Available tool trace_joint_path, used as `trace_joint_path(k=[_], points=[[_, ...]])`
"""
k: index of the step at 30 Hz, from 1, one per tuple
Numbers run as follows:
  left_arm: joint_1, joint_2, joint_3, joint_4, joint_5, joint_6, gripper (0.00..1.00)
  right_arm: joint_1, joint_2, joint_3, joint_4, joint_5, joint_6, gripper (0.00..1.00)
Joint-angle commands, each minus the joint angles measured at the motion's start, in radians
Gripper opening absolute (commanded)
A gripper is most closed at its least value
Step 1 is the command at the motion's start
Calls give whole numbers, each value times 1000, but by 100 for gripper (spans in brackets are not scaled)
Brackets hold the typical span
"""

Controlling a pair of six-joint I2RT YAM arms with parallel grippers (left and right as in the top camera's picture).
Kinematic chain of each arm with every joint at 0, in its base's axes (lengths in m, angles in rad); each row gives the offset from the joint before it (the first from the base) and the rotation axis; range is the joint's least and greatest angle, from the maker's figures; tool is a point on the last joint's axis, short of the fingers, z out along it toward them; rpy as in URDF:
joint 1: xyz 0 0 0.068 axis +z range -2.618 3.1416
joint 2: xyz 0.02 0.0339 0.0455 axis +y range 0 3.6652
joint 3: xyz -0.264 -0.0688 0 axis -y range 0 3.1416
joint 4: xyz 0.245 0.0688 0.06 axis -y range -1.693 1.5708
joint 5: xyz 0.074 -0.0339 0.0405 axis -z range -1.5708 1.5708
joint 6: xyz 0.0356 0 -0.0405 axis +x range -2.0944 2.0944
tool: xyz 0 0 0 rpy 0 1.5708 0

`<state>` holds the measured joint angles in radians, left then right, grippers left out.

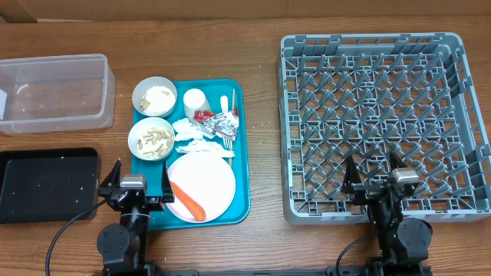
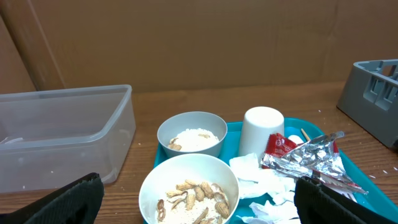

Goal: Sort waste into correct bins and load items into the dishwasher rack
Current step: 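Move the left gripper over the teal tray toward the front white bowl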

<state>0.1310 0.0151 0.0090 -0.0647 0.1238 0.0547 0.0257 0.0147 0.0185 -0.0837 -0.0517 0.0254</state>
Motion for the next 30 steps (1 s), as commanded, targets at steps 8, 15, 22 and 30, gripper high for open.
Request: trace_joint_path(k=[8, 15, 22, 30], points=[[-2, -10, -4, -2, 0, -10, 100, -6, -12, -11, 3, 6, 0, 100], [-2, -10, -4, -2, 0, -10, 100, -6, -12, -11, 3, 6, 0, 100], [-2, -10, -4, 1, -1, -9, 100, -6, -12, -11, 3, 6, 0, 100], [-3, -11, -4, 61, 422, -413, 100, -6, -12, -10, 3, 6, 0, 100]])
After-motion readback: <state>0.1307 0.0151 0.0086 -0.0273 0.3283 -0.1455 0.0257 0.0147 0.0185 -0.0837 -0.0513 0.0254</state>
